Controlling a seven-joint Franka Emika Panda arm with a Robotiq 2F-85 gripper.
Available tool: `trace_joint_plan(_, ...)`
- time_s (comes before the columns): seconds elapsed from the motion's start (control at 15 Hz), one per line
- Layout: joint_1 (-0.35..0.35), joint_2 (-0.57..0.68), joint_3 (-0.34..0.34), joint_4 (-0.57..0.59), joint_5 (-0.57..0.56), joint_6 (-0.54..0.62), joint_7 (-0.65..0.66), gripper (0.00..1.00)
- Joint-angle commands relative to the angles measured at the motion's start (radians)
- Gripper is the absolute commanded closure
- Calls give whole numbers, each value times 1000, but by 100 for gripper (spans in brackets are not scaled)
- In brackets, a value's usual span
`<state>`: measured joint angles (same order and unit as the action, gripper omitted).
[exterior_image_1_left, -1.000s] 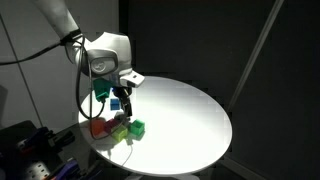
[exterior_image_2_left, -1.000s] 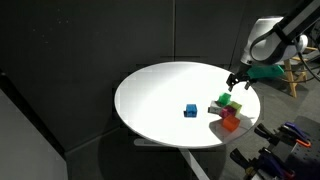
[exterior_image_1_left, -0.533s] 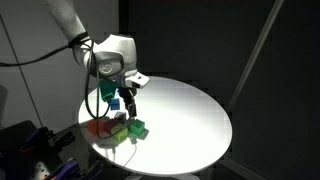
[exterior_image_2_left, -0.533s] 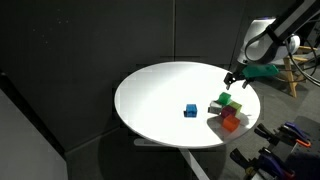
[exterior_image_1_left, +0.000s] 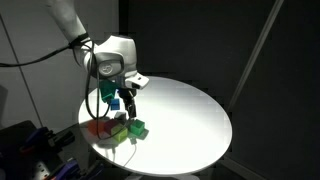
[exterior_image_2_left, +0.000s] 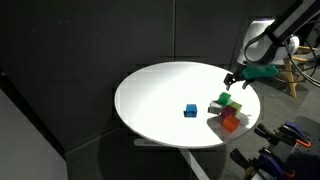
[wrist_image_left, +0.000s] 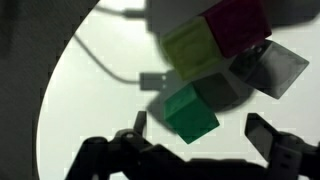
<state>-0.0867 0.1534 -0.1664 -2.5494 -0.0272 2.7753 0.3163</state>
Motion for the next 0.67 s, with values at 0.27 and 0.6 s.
trace_joint_plan(0.27,7,11,-9,9,1,0,19,0)
trace_joint_plan(0.6,9,29,-9,18,5,-5,20,0)
